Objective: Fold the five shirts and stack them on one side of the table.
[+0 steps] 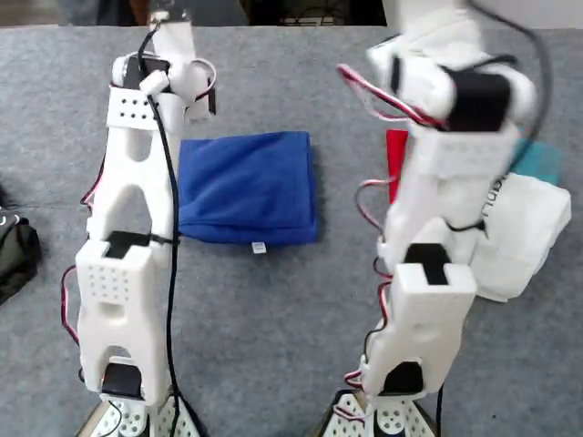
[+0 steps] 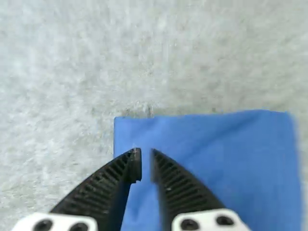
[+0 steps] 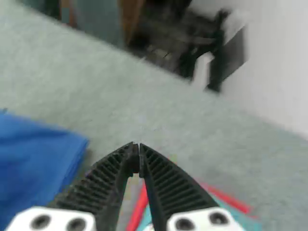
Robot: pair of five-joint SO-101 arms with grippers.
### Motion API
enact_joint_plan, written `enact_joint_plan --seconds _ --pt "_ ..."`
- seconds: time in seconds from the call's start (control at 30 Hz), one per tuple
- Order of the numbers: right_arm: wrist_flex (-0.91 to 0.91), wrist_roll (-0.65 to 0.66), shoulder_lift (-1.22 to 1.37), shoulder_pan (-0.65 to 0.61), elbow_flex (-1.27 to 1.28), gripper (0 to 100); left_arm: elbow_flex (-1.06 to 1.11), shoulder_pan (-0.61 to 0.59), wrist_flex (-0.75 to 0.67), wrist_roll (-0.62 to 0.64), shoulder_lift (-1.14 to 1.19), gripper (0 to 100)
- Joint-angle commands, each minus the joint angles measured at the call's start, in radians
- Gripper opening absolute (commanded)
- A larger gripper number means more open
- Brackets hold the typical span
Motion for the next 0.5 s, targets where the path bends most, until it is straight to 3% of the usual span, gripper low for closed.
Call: enact_joint_plan --seconds 0.0,0.17,0.47 --pt "0.002 -0.018 -0.179 -0.104 0.321 1.3 0.008 -0.025 -0.098 0.002 0.087 3" --pt "-0.11 0.017 -0.358 -0.189 0.84 1.3 -0.041 -0.07 -0.178 0.008 0.244 3" --pt "-0.615 -0.087 -0.43 -0.222 1.555 1.4 -0.185 -0.082 -0.17 0.0 0.427 3"
